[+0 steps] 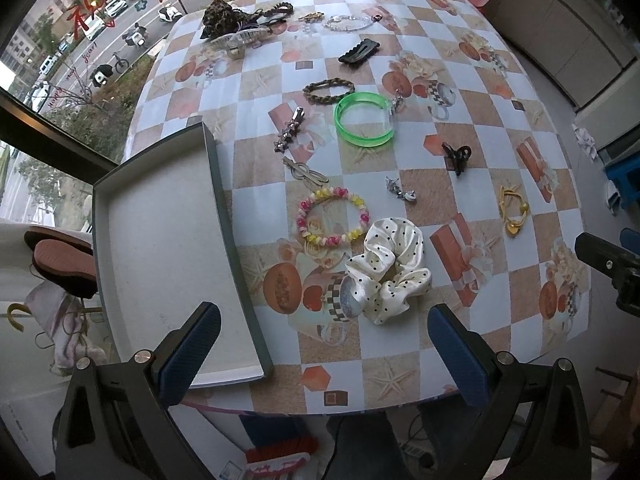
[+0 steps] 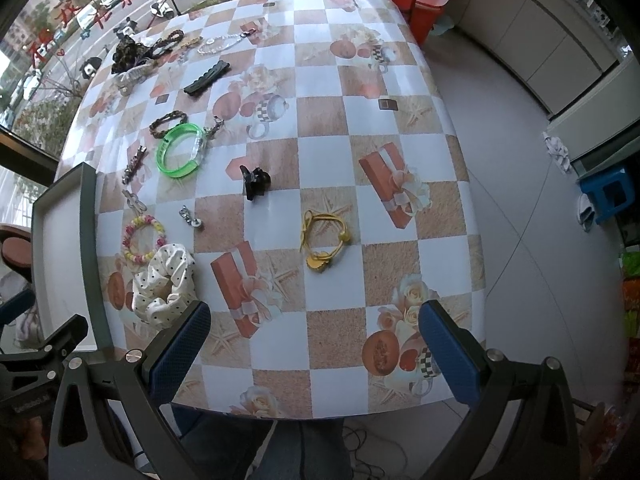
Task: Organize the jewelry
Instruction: 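Grasp the white polka-dot scrunchie with the left gripper while the right grasps the yellow hair tie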
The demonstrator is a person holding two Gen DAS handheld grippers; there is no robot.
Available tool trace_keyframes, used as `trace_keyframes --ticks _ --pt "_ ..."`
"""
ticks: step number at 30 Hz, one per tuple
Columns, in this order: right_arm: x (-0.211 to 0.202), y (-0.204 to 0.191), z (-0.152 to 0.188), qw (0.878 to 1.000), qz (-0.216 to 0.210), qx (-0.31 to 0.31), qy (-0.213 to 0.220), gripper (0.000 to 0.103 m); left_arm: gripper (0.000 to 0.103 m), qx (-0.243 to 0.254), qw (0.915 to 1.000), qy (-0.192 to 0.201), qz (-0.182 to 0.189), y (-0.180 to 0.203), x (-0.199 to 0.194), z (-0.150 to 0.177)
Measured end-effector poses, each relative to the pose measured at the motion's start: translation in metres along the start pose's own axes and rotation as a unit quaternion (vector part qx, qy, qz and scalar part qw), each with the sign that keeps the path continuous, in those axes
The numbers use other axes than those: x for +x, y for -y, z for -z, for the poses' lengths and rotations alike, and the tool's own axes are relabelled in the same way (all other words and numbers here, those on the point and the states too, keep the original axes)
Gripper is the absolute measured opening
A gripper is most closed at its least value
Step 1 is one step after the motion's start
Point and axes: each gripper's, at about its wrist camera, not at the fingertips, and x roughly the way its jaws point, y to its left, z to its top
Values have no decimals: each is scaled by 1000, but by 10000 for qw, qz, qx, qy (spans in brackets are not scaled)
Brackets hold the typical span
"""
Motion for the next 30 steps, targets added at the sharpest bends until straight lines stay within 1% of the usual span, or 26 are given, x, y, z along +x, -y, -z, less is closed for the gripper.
trace_keyframes --ticks 4,6,11,19,25,30 --pt "3 1 0 10000 -3 4 -35 103 103 22 9999 10 -120 1 3 0" --pt "5 1 0 10000 -4 6 -58 103 103 30 9999 -9 -114 2 5 0" --pt "11 3 1 9999 -3 14 -134 103 103 26 9999 -103 120 6 11 2" --pt "28 8 1 9995 -59 73 -315 103 103 25 9997 -201 137 11 29 3" --pt "51 16 -1 9984 -106 160 -530 103 103 -180 9986 -392 305 10 56 3" --pt "76 24 -5 9971 -171 254 -692 103 103 -244 9971 -519 496 17 77 3"
